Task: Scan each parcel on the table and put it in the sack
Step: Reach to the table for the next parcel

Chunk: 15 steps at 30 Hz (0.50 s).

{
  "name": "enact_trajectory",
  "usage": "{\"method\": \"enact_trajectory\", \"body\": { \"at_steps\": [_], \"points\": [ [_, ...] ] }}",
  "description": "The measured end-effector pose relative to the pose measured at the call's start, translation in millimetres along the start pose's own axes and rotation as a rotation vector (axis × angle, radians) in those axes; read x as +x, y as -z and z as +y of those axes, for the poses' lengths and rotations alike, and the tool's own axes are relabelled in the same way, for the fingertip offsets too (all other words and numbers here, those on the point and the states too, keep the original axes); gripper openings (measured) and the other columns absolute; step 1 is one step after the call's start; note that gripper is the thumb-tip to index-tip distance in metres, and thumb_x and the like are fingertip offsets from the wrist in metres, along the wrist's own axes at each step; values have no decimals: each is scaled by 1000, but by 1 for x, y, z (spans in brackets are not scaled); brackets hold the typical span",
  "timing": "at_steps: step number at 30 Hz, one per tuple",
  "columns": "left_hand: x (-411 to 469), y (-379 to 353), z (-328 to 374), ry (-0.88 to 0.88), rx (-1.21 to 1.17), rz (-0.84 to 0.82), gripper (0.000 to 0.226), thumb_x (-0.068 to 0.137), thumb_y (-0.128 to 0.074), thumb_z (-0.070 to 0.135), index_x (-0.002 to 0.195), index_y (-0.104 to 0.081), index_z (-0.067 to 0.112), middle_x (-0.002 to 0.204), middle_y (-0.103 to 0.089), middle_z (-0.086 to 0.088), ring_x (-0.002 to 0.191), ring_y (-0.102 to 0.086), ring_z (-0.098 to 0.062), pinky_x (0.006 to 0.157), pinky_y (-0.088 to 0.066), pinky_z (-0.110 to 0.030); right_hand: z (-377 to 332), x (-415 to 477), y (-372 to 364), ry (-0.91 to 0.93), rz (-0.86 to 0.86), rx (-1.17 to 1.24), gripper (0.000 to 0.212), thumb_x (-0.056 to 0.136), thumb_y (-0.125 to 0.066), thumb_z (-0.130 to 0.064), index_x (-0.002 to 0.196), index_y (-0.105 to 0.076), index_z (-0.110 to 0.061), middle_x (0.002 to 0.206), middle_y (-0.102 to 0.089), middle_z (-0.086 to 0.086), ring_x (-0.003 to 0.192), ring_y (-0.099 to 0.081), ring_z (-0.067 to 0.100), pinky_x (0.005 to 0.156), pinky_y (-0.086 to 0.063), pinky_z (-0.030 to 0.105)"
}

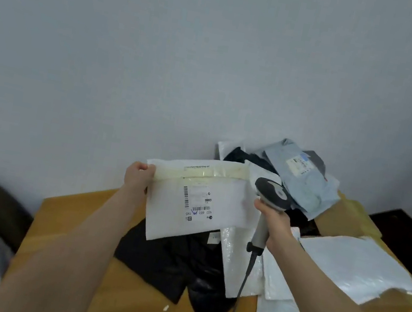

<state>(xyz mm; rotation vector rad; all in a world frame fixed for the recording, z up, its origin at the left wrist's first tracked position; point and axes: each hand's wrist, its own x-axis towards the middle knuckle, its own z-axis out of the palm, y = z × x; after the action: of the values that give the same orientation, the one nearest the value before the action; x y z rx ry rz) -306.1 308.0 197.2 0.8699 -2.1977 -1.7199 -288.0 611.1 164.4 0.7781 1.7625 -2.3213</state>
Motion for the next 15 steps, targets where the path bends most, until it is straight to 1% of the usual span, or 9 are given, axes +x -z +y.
{"method": "enact_trajectory", "body": {
  "at_steps": [2, 4, 6, 8, 10, 11, 12, 13, 15],
  "points": [
    [14, 28, -21, 84, 20, 37, 21, 97, -54, 17, 78, -47, 12, 74, -45, -5, 61, -41, -19, 50, -35, -30, 17, -1, -30, -36, -64, -63, 48, 79, -78, -15, 123, -62, -4, 123, -64, 10, 115, -56, 29, 102, -45, 44],
    [29, 53, -44, 151, 24, 85, 21, 97, -54, 18, 77, -48, 14, 74, -47, -5, 62, -42, -20, 53, -36, -30, 36, -3, -61, -54, -122, -110, 46, 78, -78, -12, 121, -64, -4, 116, -65, 8, 100, -59, 22, 86, -48, 35],
    [44, 72, -68, 204, 3, 121, 22, 96, -55, 16, 75, -48, 15, 73, -47, -5, 69, -44, -21, 59, -38, -31, 59, -6, -90, -73, -179, -142, 44, 78, -77, -8, 120, -64, -3, 112, -65, 7, 89, -58, 16, 74, -46, 29],
    [57, 87, -90, 222, 27, 151, 22, 94, -55, 13, 73, -48, 14, 72, -48, -5, 77, -44, -21, 57, -36, -29, 85, -8, -117, -103, -237, -181, 44, 79, -77, -8, 120, -63, -3, 112, -65, 6, 90, -58, 13, 79, -44, 28],
    [66, 98, -105, 258, 29, 156, 13, 95, -54, 16, 83, -54, 10, 82, -54, -9, 78, -49, -25, 56, -40, -30, 109, -9, -140, -130, -295, -222, 42, 80, -77, -8, 119, -62, -7, 108, -65, 1, 88, -57, 7, 83, -42, 28],
    [68, 100, -112, 301, 15, 126, 12, 96, -53, 21, 97, -57, 9, 95, -58, -12, 83, -54, -27, 64, -48, -34, 119, -9, -149, -147, -319, -240, 42, 80, -77, -8, 119, -62, -9, 106, -65, -2, 89, -57, 6, 85, -43, 27],
    [70, 104, -122, 365, -3, 67, 25, 97, -52, 28, 115, -56, 11, 109, -58, -12, 95, -57, -29, 78, -52, -40, 130, -9, -158, -171, -344, -261, 42, 80, -77, -8, 119, -61, -8, 109, -65, -1, 95, -59, 10, 89, -44, 29],
    [69, 110, -133, 435, -17, -18, 36, 97, -52, 37, 127, -51, 18, 119, -56, -8, 107, -56, -30, 91, -49, -47, 141, -8, -167, -201, -359, -287, 44, 80, -77, -9, 121, -61, -6, 115, -65, 2, 103, -60, 15, 95, -45, 32],
    [62, 121, -158, 561, -62, -197, 44, 92, -56, 49, 131, -44, 31, 124, -53, -2, 116, -51, -30, 99, -41, -56, 160, -6, -179, -254, -354, -331, 51, 81, -77, -11, 127, -59, -2, 125, -63, 8, 117, -56, 24, 106, -43, 40]
  ]
}}
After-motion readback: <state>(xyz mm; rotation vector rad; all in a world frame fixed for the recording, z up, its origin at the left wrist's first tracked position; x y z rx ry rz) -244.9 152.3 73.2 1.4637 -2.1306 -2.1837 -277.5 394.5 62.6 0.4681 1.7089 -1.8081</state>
